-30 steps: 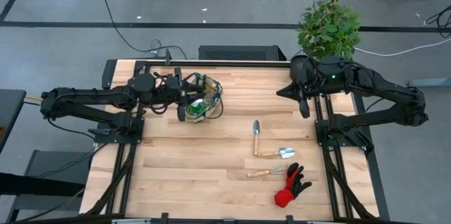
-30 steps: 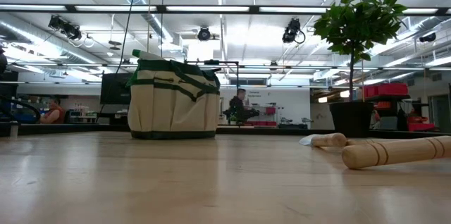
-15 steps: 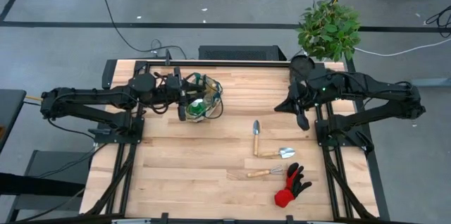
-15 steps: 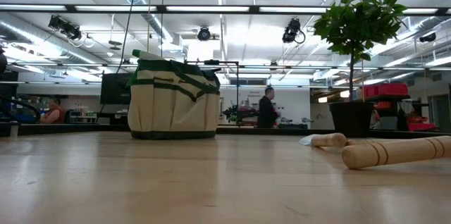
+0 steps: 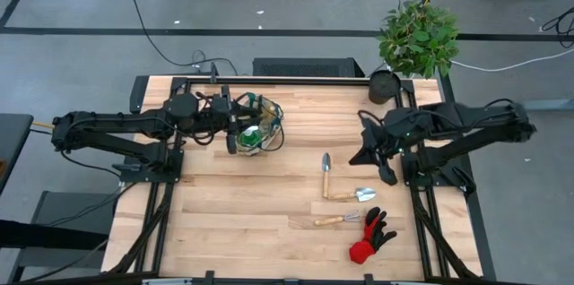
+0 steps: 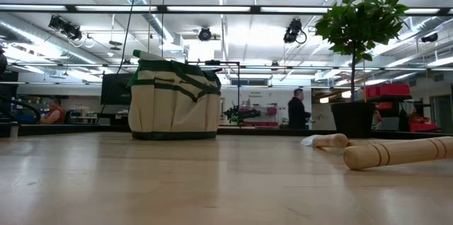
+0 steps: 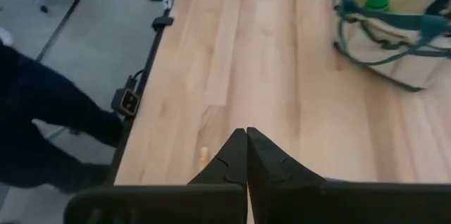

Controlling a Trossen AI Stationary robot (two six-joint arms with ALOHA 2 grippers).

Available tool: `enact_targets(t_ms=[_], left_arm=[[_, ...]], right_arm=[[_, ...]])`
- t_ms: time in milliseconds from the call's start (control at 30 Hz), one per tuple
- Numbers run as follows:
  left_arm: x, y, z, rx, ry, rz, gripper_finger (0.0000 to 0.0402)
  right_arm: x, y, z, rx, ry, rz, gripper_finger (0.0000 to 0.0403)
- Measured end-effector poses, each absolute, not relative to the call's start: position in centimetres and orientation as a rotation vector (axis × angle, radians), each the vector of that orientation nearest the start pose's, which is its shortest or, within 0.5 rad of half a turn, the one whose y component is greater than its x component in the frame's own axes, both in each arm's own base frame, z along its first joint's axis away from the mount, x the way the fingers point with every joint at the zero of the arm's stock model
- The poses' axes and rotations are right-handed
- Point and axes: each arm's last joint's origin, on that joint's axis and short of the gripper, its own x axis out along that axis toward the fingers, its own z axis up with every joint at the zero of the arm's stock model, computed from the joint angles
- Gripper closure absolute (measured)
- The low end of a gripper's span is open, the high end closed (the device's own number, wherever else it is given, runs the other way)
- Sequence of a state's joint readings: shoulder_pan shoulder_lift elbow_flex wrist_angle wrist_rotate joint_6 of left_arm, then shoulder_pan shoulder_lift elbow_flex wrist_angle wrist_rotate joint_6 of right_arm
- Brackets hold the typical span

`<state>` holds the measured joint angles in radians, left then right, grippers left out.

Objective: Pick & Place Garden tools in Gardening bag
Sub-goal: Put the right brown trowel into the gardening bag

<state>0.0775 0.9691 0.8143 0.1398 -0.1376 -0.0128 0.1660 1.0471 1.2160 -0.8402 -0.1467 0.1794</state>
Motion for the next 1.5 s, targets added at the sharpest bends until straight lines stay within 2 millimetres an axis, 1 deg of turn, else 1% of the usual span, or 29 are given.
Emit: enact_targets(t_ms=[133,233,533,733,967,1167,1300,1500], left_arm=[[21.7,2.1,34.1,-0.012,0.014,0.211,0.0299],[21.8,2.0,34.1,-0.013,0.013,0.173,0.0305],[21.5,1.7,34.2,-0.016,0.015,0.092,0.0358],[20.6,1.5,34.5,-0.042,0.026,0.062,0.0381],[19.5,1.5,35.2,-0.042,-0.002,0.063,0.0392],[18.8,1.4,35.4,-0.055,-0.011,0.063,0.0392],[18.3,1.4,36.2,-0.083,-0.001,0.064,0.0392],[17.5,1.3,38.6,-0.087,0.042,0.067,0.0392]], right_arm=[[19.7,4.5,36.6,0.139,0.742,0.25,0.0403],[20.1,5.0,35.8,0.113,0.805,0.239,0.0403],[21.2,6.1,33.7,0.027,0.96,0.173,0.0403],[21.9,6.5,32.7,0.001,1.022,0.157,0.0403],[22.6,6.6,31.9,0.001,1.063,0.112,0.0403],[22.7,6.6,31.8,0.005,1.07,0.11,0.04],[22.7,6.6,31.7,0.007,1.07,0.112,0.039],[22.8,6.7,31.8,0.013,1.064,0.111,0.0381]])
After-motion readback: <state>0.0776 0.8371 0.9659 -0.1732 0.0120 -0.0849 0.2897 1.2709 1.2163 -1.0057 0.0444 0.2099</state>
